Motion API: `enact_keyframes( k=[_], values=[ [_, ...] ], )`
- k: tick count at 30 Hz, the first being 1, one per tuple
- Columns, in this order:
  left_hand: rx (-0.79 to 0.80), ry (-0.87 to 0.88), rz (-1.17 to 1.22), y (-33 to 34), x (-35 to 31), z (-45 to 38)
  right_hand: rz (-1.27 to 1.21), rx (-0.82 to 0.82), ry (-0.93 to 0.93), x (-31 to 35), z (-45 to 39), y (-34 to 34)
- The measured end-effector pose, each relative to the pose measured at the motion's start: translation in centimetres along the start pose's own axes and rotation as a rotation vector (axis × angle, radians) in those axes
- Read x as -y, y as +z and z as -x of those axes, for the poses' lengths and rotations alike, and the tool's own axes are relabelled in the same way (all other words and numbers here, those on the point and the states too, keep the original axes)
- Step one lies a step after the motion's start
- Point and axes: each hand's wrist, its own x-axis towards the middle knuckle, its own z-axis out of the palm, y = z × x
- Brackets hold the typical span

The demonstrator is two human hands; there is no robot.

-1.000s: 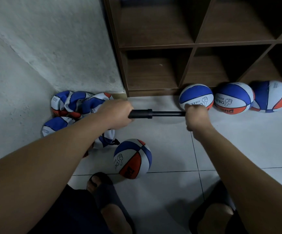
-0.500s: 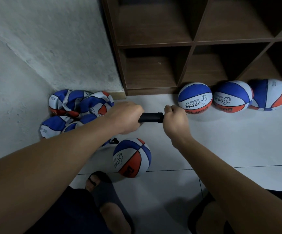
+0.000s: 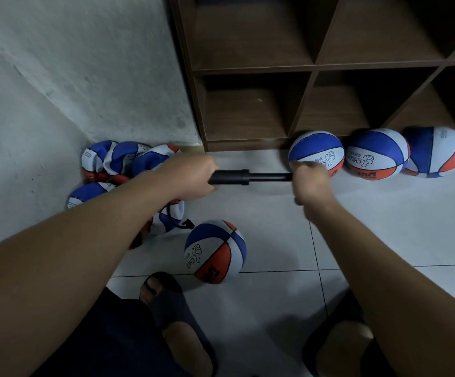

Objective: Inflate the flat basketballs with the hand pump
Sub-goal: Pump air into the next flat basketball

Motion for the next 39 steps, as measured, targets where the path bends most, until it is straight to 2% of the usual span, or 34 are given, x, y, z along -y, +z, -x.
enact_keyframes(
  k=[4, 8, 13, 22, 27, 34, 39],
  values=[
    [0.061, -0.028, 0.038, 0.0, 1.5, 0.1, -0.048, -0.012, 0.069, -0.3, -1.3, -1.3],
    [0.07, -0.025, 0.075, 0.5, -0.1, 0.0, 0.007, 0.005, -0.045, -0.4, 0.7, 1.2],
    [0.073, 0.02, 0.001, 0.5, -2.2, 0.1, 0.05, 0.069, -0.119, -1.3, 2.5, 3.4],
    [0.025, 0.046, -0.018, 0.6, -2.8, 0.1, 0.032, 0.12, -0.094, -1.0, 2.9, 3.9],
    [0.021, 0.052, -0.028, 1.0, -2.4, 0.1, -0.001, 0.185, -0.011, -1.0, 2.6, 3.2],
    [-0.042, -0.026, -0.003, 0.8, 1.4, 0.1, -0.085, -0.045, 0.047, -0.5, -1.7, -1.5],
    [-0.051, -0.02, 0.011, 1.8, -1.4, -0.1, -0.009, -0.09, -0.097, -0.8, 0.3, 0.9]
  ],
)
